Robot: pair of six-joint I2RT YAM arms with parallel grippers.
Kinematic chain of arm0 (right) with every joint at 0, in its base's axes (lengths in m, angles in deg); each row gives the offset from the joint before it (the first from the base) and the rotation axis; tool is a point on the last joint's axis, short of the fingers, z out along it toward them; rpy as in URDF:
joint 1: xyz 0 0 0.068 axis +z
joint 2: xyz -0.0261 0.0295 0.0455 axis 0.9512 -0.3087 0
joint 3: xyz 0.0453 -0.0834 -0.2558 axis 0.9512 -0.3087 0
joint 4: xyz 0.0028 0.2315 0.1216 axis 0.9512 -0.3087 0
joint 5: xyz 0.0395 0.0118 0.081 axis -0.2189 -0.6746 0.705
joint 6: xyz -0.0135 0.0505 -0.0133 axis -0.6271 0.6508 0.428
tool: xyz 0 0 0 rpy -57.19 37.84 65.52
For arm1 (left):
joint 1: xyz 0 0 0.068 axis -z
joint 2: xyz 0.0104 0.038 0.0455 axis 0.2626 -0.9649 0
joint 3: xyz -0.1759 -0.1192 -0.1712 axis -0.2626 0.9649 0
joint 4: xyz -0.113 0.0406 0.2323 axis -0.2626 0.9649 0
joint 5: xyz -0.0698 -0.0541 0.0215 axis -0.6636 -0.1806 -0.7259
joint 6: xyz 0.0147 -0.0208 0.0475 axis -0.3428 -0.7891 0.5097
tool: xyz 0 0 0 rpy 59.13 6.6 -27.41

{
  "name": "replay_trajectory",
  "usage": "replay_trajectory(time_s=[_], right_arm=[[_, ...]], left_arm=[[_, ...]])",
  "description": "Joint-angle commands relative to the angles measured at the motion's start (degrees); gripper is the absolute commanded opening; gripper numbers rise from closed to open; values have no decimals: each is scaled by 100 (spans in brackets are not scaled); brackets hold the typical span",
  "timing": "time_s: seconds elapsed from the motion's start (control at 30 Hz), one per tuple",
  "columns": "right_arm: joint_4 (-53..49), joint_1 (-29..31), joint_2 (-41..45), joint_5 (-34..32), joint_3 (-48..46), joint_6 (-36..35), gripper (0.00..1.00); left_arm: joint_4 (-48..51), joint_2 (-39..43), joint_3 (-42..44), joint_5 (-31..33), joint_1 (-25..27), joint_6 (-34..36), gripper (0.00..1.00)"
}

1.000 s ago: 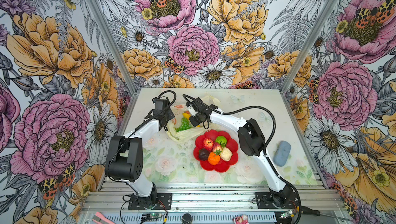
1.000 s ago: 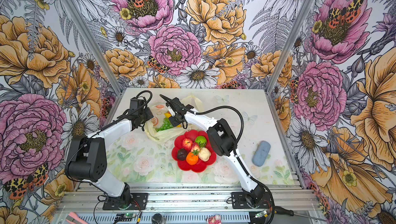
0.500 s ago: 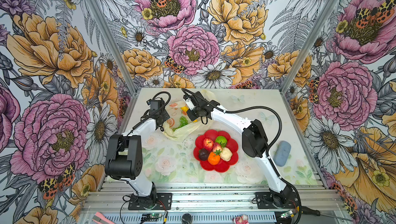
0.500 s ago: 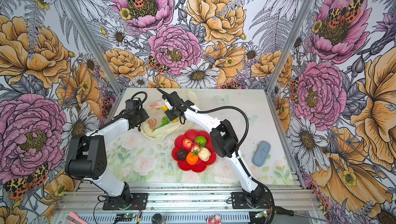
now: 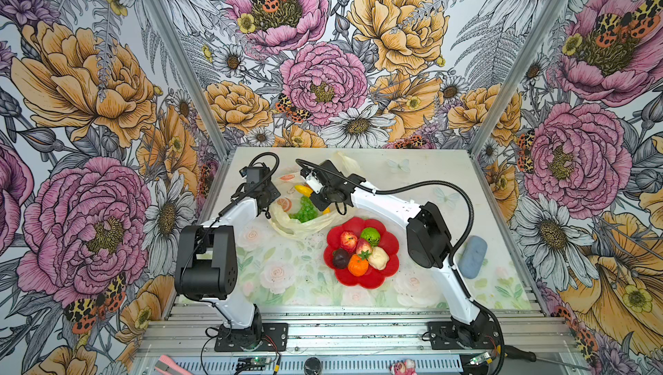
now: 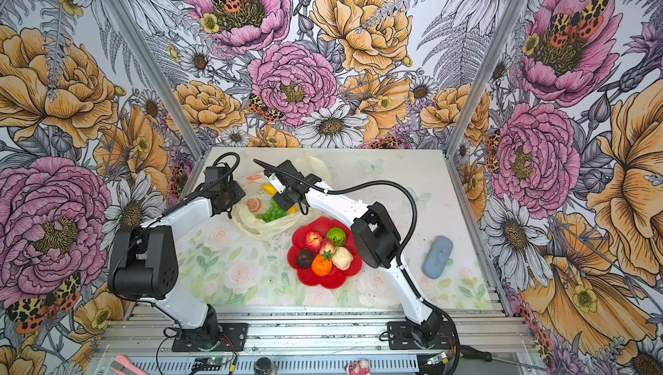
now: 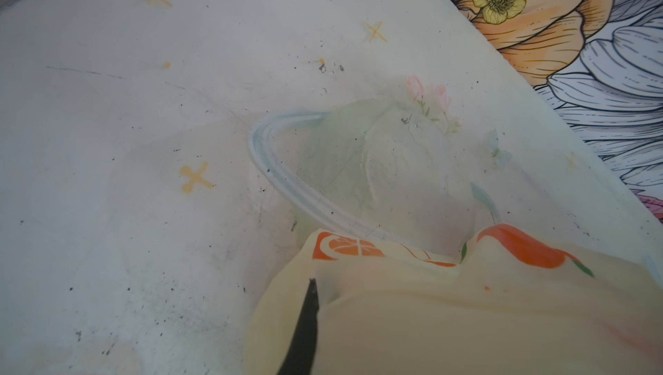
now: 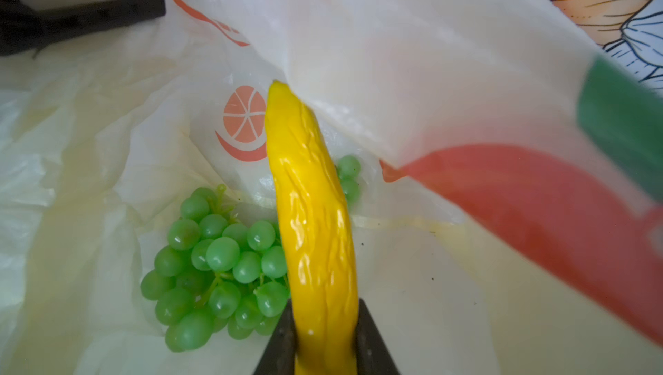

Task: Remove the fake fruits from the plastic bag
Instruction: 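Lift the yellow banana up out of the bag with the right gripper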

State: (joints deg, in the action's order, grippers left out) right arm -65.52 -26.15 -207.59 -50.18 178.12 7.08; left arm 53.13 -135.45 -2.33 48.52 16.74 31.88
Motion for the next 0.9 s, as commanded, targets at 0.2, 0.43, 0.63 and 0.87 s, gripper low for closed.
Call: replay_trajectory(time_s=[0.2, 0.43, 0.63, 0.87], right_arm=[[617, 101, 965, -63, -314, 22, 13], [1293, 42, 1466, -562, -914, 239, 13], [1404, -15, 1891, -964, -1256, 391, 13], [1361, -249, 2896, -1016, -2289, 416, 14]], left_arm=[[57, -280, -77, 83, 85, 92, 0], [-60, -177, 28, 66, 220, 287, 0], [-176, 5, 293, 156, 136, 246, 0], [-273, 206, 503, 200, 37, 155, 0]])
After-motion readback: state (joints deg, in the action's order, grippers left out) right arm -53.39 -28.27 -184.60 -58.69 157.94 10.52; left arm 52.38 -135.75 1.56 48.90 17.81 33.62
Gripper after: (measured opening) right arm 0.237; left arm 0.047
